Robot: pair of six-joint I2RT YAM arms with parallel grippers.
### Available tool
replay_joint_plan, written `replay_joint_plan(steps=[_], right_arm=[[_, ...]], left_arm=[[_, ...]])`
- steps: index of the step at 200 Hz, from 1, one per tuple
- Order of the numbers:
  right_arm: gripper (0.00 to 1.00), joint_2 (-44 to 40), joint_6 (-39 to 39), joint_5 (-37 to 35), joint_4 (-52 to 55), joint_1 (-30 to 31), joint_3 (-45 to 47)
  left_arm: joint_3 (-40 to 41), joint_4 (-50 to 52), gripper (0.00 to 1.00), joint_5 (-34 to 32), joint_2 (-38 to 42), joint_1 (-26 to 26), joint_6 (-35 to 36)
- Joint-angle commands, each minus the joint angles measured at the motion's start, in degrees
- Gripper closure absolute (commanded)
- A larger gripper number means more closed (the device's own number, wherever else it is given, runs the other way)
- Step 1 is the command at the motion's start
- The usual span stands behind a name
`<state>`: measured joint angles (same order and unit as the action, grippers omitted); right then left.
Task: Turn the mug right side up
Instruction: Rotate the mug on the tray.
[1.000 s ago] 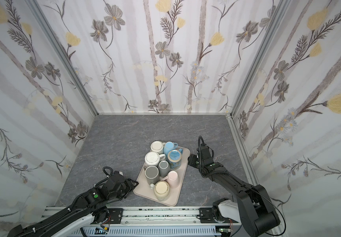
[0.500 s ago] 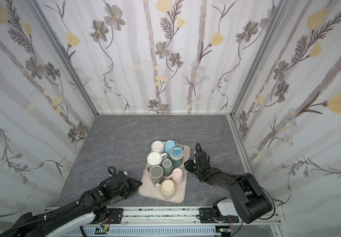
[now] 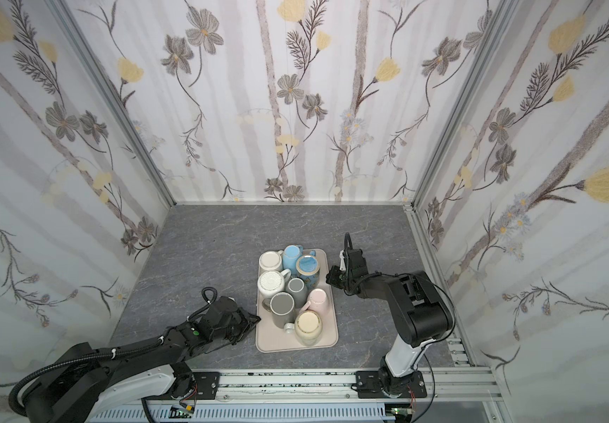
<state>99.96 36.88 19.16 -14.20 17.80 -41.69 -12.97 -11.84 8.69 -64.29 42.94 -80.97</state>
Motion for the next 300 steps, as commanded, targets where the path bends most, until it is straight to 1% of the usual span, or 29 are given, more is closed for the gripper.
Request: replay_joint_plan(steps=[1,12,25,55,90,107,118,145,153,172,196,238,271,300], right_arm=[[0.94,4.43,-1.87,0.37,5.03,-1.8,-5.4],[0.95,6.65,-3.25,1.21,6.26,-2.56,-8.77],[0.96,9.2,-4.79,1.88,7.79,-3.32,-12.7],[0.96,14.23,-7.8,1.99,11.22,-5.33,-21.39],[0.94,19.54,-10.27,2.59,14.38,-7.95,-30.86],[0.88,21.42,-11.45,1.89,17.01,-9.36,-35.84],[0.81,22.05,-12.33,0.53,19.15,-10.28,-39.07],[0.68,21.71,-14.39,-3.29,23.73,-12.36,-45.4],[0.65,21.27,-15.09,-4.63,24.94,-12.82,-46.6],[0.61,19.37,-16.77,-8.47,28.0,-13.47,-48.45],[0.59,15.91,-18.28,-11.87,31.05,-13.43,-48.45],[0.56,8.84,-18.54,-15.13,32.08,-12.12,-42.55],[0.55,2.48,-17.68,-17.51,32.63,-9.83,-37.96],[0.53,-2.95,-16.61,-20.1,34.76,-7.37,-35.49]], left_arm=[[-3.36,-10.2,0.77,2.12,-4.79,-0.64,1.55],[-5.14,-12.34,0.77,2.95,-7.51,-0.66,1.95],[-7.4,-14.93,0.77,3.95,-12.65,-0.65,2.66],[-12.67,-20.71,0.77,5.52,-21.79,-0.61,3.06],[-21.57,-26.45,0.78,7.73,-33.22,-0.51,4.69],[-26.7,-28.94,0.79,8.62,-38.73,-0.31,5.06],[-29.9,-29.34,0.8,8.14,-41.81,-0.18,5.72],[-35.84,-27.91,0.79,7.61,-46.34,-0.14,7.53],[-37.01,-27.1,0.78,7.48,-46.9,-0.07,8.15],[-38.25,-25.25,0.75,7.64,-47.09,-0.08,9.59],[-38.69,-21.77,0.7,7.6,-45.1,-0.24,12.57],[-36.6,-15.43,0.64,6.28,-39.16,-0.66,19.52],[-36.46,-7.85,0.6,4.43,-33.89,-0.73,26.56],[-35.88,-2.78,0.58,2.73,-29.37,-0.73,31.35]])
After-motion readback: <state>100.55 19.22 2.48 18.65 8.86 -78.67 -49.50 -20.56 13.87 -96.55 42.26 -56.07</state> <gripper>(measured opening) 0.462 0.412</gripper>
